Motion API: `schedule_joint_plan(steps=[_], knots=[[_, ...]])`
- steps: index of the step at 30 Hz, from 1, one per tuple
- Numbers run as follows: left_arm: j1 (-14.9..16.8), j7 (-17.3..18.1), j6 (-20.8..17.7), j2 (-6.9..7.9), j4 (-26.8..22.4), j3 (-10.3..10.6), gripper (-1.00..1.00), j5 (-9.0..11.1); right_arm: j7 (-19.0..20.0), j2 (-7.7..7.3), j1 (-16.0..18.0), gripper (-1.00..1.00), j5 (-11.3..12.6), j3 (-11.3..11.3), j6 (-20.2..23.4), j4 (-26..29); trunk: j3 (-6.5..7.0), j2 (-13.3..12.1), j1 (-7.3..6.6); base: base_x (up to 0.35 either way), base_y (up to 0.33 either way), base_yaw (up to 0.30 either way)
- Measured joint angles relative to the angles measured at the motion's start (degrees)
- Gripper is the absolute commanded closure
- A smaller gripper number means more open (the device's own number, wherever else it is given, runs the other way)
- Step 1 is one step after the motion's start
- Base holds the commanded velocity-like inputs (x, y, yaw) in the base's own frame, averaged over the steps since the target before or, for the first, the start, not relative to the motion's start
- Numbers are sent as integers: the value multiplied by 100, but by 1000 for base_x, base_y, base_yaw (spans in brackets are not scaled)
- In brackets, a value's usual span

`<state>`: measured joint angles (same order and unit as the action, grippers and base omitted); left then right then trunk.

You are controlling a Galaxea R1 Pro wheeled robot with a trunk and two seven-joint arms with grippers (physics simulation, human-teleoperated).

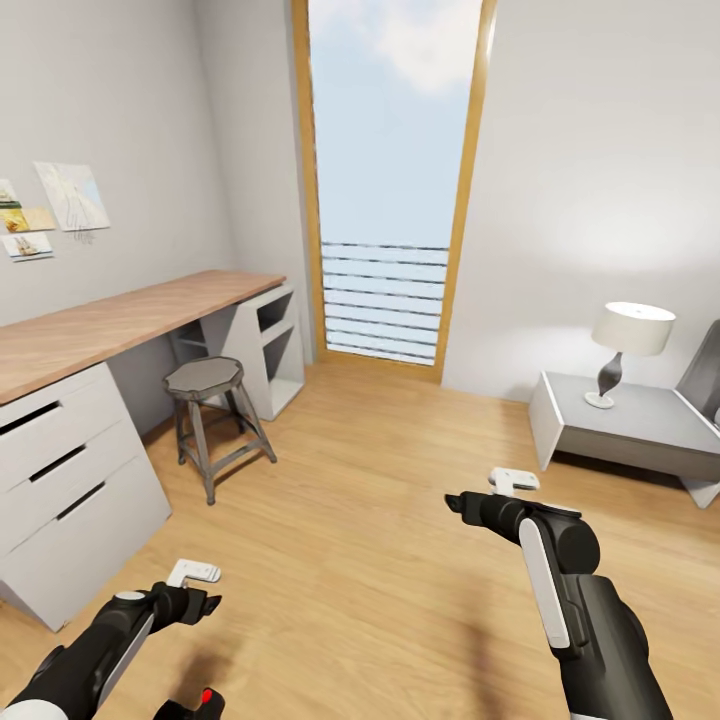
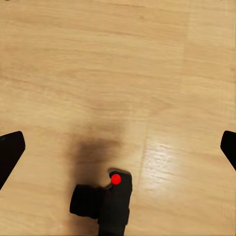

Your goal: Attach the digital camera to the camera tripod in the bedroom.

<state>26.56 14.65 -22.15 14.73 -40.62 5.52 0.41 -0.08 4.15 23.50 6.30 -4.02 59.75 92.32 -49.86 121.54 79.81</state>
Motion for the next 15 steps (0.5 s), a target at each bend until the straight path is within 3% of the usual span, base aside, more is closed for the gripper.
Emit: schedule_joint_plan(steps=[7,15], knots=[[-17,-5,26,13,2,3,-100,-2,0,1,0,-100,1,0,1,1,0,0,0,0,131,-80],[-46,-30,30,-29,-4,-63,-100,23,0,24,-5,-100,-1,-13,1,1,-35,79,43,0,29,-70]])
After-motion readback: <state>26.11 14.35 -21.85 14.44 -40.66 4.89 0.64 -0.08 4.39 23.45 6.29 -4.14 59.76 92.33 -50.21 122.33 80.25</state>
